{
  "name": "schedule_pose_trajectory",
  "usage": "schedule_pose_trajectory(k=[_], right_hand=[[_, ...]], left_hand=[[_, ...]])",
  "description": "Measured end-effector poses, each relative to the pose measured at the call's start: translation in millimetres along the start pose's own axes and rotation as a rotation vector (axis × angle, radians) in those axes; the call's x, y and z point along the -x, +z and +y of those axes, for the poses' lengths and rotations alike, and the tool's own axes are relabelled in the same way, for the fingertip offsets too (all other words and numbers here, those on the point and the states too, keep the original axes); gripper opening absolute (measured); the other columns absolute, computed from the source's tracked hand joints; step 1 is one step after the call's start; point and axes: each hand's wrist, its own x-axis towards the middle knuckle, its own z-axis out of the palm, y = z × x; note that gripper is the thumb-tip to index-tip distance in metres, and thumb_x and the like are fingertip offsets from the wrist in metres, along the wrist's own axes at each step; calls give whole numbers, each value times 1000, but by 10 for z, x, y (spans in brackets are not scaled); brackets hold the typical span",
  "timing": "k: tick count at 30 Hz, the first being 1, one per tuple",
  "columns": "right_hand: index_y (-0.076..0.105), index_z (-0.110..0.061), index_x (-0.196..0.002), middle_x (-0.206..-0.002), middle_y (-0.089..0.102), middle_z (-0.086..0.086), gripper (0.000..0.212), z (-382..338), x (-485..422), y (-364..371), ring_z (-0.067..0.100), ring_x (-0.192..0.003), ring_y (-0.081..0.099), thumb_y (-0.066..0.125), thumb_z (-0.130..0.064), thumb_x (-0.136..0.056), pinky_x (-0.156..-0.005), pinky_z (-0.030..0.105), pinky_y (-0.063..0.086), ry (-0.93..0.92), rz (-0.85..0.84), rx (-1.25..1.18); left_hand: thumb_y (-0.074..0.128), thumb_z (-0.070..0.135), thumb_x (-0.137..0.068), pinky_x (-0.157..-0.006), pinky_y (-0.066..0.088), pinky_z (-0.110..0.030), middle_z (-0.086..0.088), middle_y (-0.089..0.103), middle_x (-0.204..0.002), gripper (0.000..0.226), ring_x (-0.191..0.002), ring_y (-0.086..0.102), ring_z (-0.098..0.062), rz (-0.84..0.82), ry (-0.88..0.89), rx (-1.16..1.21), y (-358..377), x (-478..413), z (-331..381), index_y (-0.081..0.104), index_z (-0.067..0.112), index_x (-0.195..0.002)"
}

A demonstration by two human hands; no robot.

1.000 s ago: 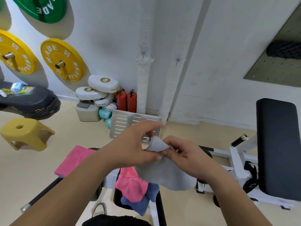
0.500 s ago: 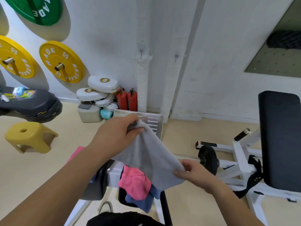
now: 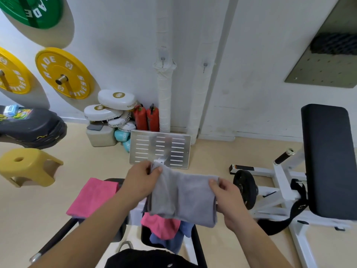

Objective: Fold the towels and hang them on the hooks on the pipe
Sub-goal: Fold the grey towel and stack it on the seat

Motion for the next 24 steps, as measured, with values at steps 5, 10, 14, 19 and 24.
schedule_pose_trajectory(k=[5, 10, 14, 19, 24], right_hand=[[81, -12, -90, -88, 79, 10, 20, -219, 336, 510, 21, -83, 73, 69, -27, -98, -82, 46, 61, -65, -203, -119], [77, -6, -88, -84, 76, 14, 37, -159, 353, 748, 18, -78, 67, 69, -42, -95, -75, 41, 56, -145, -185, -33], [72, 1, -79, -70, 66, 11, 38, -148, 335, 1069, 12, -68, 56, 69, -33, -97, -64, 31, 47, -167, -166, 28], [83, -14, -89, -85, 81, 9, 20, -203, 306, 1687, 11, -77, 70, 67, -21, -99, -75, 31, 59, -115, -125, 30], [71, 5, -81, -76, 66, 29, 36, -364, 385, 2195, 16, -64, 57, 63, -23, -102, -60, 31, 48, -203, -137, 113]], left_hand=[[68, 27, -94, -70, 54, -35, -3, 70, -73, 17, -72, 65, -18, -142, 101, 153, 324, 307, 123, 72, 17, -80], [61, 22, -98, -81, 57, -52, -20, 71, -86, 22, -78, 67, -26, -163, 58, 239, 245, 337, -66, 72, 5, -90], [59, 37, -94, -80, 61, -54, -12, 71, -81, 27, -78, 70, -29, -173, 4, 247, -56, 175, -253, 72, 15, -85], [55, 20, -103, -87, 53, -25, 9, 65, -92, 20, -86, 61, -3, -234, 100, 213, -374, 85, -481, 73, 27, -108], [53, 15, -103, -69, 38, -8, 12, 60, -82, 25, -82, 56, 6, -211, 128, 176, -770, -45, -765, 65, 34, -92]])
